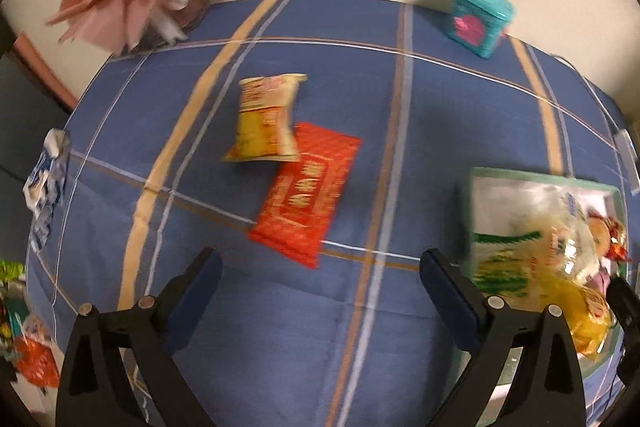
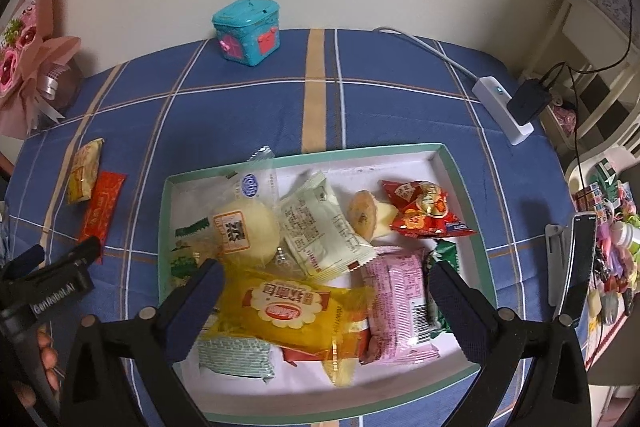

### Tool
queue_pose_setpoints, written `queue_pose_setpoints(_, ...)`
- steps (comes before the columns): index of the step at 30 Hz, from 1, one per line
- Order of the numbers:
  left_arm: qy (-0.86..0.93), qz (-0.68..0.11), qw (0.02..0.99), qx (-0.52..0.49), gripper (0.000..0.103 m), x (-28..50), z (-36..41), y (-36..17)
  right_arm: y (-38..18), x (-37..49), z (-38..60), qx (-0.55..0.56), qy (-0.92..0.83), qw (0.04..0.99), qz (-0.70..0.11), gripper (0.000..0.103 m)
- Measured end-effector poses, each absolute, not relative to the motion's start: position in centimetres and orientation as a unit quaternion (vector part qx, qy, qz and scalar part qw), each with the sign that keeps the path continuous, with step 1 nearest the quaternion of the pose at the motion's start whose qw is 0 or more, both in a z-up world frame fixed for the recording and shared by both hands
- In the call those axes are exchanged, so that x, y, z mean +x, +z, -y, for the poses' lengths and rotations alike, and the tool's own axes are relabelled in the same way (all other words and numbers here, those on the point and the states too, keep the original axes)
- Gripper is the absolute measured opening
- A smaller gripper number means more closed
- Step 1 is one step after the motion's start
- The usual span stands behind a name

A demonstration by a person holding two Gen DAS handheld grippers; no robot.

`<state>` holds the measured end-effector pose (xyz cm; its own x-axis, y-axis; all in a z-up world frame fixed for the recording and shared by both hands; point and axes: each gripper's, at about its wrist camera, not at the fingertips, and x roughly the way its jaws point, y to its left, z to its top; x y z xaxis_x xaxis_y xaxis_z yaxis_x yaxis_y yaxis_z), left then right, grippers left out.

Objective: Organize snacks
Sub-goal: 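Lift both tools out of the tray and move them back toward the remaining snacks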

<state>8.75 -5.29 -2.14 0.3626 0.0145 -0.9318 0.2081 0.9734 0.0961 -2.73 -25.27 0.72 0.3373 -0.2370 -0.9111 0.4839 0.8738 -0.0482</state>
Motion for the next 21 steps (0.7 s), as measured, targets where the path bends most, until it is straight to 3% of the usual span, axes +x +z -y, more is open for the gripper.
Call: queue_pose_setpoints(21, 0.048, -0.556, 0.83, 0.013, 0.099, 12.5, -7.7, -1.5, 0.2, 2.6, 17.0, 0.092, -0.16, 0.824, -0.535, 0.103)
